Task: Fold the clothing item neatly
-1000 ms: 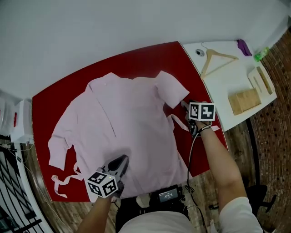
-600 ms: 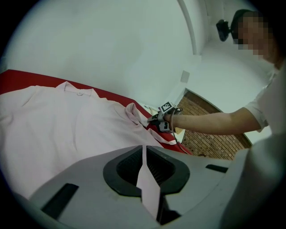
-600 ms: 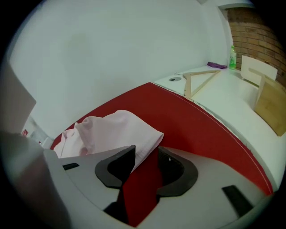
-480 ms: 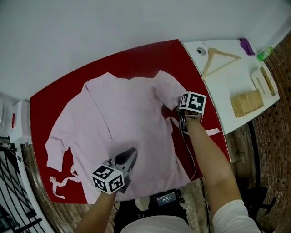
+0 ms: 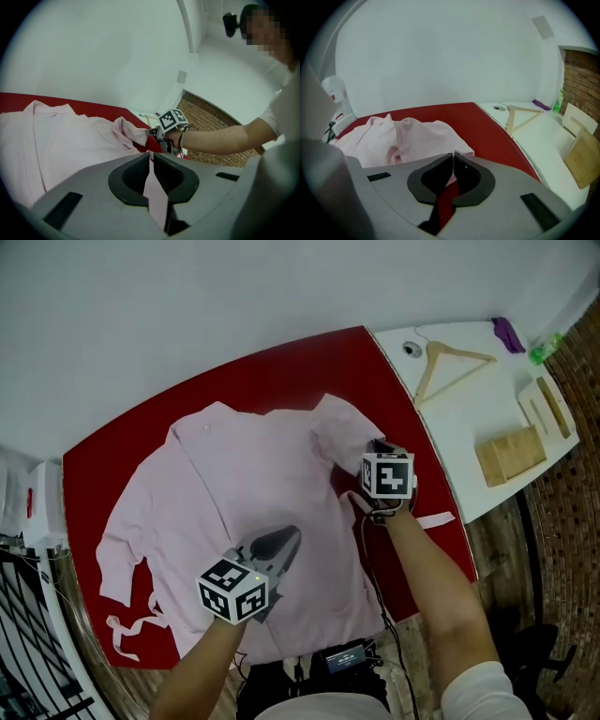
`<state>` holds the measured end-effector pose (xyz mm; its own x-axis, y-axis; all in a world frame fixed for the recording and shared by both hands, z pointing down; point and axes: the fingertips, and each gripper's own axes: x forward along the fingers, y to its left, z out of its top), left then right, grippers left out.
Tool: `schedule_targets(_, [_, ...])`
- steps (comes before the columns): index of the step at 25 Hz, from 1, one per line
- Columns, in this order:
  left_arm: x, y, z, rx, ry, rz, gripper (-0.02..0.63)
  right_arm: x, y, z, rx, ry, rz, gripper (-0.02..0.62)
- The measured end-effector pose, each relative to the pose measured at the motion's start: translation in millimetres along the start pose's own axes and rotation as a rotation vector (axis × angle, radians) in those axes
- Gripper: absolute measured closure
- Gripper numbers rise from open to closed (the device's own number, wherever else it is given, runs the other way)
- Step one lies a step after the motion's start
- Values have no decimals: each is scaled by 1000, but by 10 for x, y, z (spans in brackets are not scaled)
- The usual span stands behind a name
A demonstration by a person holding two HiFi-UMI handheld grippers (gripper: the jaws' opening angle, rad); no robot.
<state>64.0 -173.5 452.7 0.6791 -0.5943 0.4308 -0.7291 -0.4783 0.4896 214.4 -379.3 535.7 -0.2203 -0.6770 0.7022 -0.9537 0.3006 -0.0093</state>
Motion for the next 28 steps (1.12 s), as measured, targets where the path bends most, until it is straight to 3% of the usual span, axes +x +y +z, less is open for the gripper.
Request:
schedule_targets(7, [376,150,463,32,-18,-30,599,-205,89,167,-163,-121,11,574])
schedule_targets(13, [706,231,775,65,-7,-48,600,-360,442,221,-331,-206,33,574])
schedule_targets(19, [944,469,764,151,108,-33,600,-337,806,65,-445,-219,54,574])
schedule_targets(26, [1404,396,885,276,223,-40,594,-308,963,31,-562,-256,17,574])
schedule_targets(28, [1552,378,847,332,286,-38,537,-289,962,32,-568,-265,-1,574])
